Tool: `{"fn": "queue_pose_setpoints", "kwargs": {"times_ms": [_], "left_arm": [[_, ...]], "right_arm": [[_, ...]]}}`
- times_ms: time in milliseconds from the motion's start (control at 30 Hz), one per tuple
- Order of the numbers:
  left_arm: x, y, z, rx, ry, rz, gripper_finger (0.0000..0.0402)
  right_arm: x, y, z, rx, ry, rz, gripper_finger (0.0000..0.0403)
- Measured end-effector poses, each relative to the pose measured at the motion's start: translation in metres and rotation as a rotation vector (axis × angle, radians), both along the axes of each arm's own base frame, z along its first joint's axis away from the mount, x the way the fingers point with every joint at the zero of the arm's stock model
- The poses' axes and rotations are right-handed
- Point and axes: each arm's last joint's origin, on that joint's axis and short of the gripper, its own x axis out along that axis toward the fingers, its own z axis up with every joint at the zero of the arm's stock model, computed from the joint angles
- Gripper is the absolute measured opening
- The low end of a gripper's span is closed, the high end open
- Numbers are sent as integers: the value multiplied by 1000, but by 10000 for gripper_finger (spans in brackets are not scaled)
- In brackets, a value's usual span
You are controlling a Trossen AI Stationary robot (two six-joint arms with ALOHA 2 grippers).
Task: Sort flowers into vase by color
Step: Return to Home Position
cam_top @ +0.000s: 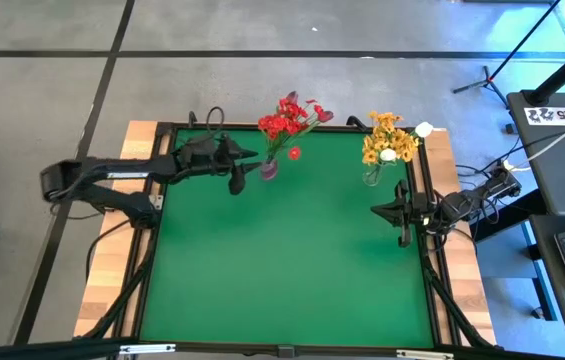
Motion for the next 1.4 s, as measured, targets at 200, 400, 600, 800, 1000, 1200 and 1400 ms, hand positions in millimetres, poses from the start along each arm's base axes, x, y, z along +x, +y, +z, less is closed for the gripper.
{"fn": "queue_pose_setpoints", "kwargs": {"times_ms": [200, 400, 600, 800, 1000, 1200, 1400], "left_arm": [[-25, -31, 37, -20, -102, -61, 107], [-36, -64, 48, -36, -118, -146, 9], [-54, -90, 62, 41, -148, -117, 2], [-87, -103, 74, 72, -214, -127, 1], [-102, -105, 45, 78, -277, -148, 0], [-108, -105, 10, 75, -438, -191, 0], [-108, -102, -16, -7, -395, -229, 0]], "right_arm": [[0, 0, -1, -31, 15, 5, 5], [0, 0, -6, -58, 57, 5, 5], [-1, 0, -7, -50, 103, 40, 5], [-7, -2, 6, -46, 122, 55, 5], [-8, -3, 13, -89, 80, 50, 5], [-6, -2, 9, -101, 81, 51, 5], [-3, 0, -1, -104, 84, 50, 5]]}}
